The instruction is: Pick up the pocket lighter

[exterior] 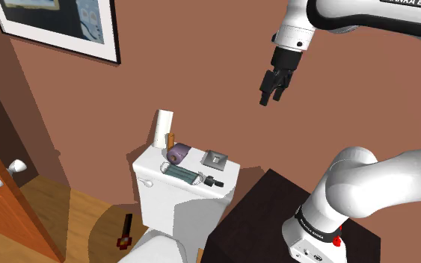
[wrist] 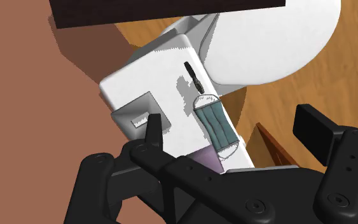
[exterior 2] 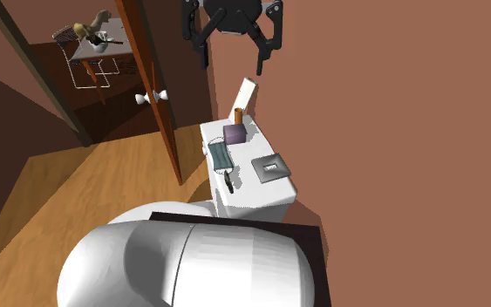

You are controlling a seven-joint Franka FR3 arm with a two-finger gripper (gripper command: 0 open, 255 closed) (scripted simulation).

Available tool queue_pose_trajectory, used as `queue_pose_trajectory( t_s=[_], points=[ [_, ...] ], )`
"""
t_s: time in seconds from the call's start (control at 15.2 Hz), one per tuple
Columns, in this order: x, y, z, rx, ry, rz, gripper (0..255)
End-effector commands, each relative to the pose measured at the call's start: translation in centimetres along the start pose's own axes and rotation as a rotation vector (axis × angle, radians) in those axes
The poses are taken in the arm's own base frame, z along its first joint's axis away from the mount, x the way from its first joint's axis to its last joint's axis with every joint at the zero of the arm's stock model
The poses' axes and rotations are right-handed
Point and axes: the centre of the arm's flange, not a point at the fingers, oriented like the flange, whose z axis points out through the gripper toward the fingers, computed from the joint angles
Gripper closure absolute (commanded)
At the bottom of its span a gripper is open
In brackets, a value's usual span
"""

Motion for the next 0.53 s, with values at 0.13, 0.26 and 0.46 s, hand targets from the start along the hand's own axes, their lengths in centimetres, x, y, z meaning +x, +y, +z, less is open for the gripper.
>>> queue_pose_trajectory(
  t_s=[0.13,0.26,0.46],
  points=[
    [0.4,-0.2,2.6,-0.004,0.006,-0.029,0],
    [0.9,-0.3,5.2,-0.009,0.012,-0.059,0],
    [1.6,-0.5,9.0,-0.016,0.021,-0.102,0]
  ],
)
